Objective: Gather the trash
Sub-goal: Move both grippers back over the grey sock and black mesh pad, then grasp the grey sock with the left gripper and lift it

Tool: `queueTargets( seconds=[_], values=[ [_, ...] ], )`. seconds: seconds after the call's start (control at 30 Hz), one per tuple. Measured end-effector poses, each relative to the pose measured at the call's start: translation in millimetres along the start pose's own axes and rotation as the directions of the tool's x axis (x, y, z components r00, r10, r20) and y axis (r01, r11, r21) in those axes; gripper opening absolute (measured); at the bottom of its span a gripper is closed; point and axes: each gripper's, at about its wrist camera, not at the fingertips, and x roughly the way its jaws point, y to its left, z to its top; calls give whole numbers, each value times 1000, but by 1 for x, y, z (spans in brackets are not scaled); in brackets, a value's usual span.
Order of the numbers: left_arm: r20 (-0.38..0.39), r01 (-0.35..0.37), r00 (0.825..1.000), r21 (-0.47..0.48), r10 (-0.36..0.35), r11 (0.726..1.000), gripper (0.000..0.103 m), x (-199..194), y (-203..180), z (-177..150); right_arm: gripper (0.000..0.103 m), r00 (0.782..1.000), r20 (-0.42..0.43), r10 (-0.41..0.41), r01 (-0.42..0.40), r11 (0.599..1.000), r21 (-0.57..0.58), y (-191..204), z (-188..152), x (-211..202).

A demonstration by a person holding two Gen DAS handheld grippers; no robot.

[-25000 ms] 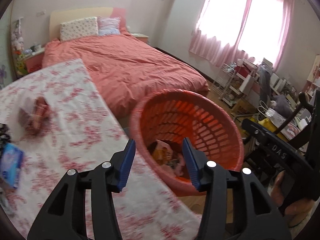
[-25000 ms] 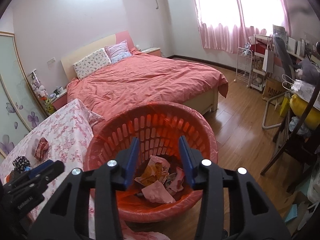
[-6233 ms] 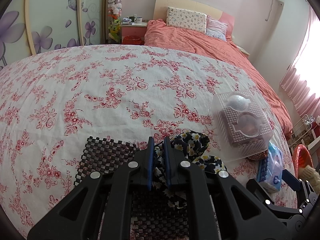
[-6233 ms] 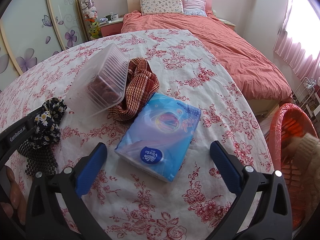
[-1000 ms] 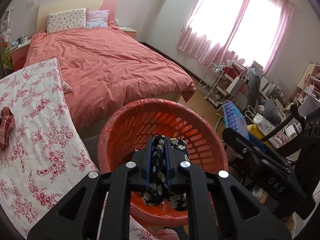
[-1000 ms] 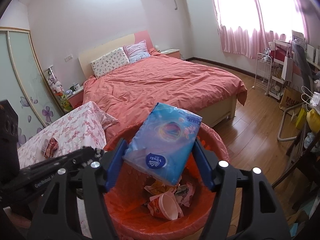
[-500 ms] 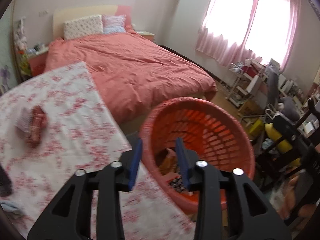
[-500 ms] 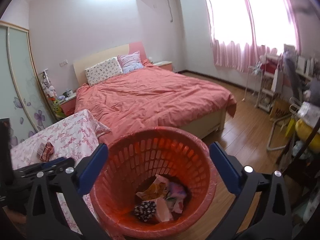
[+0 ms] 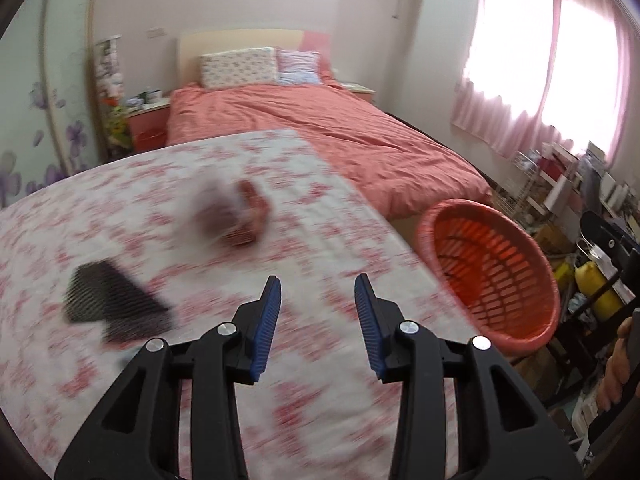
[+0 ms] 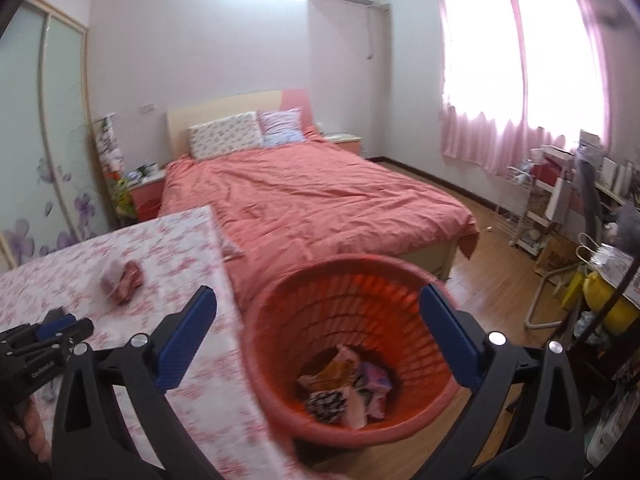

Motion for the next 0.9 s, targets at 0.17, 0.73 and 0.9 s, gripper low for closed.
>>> queueTargets(
  seconds=[0.17,0.73,0.9],
  values=[
    [8,-65,998,-62,66,996,39,-21,43,-15,99,996,-13,88,-89,995,-50,45,-10,-5],
    [-69,-64,996,-149,55,987,39,-7,85,-45,98,981,-84,175,-184,976,-118,93,-31,-4],
    [-87,-92,993,-164,78,982,39,0,90,-47,98,978,-96,186,-196,974,-114,92,-33,-2]
  ],
)
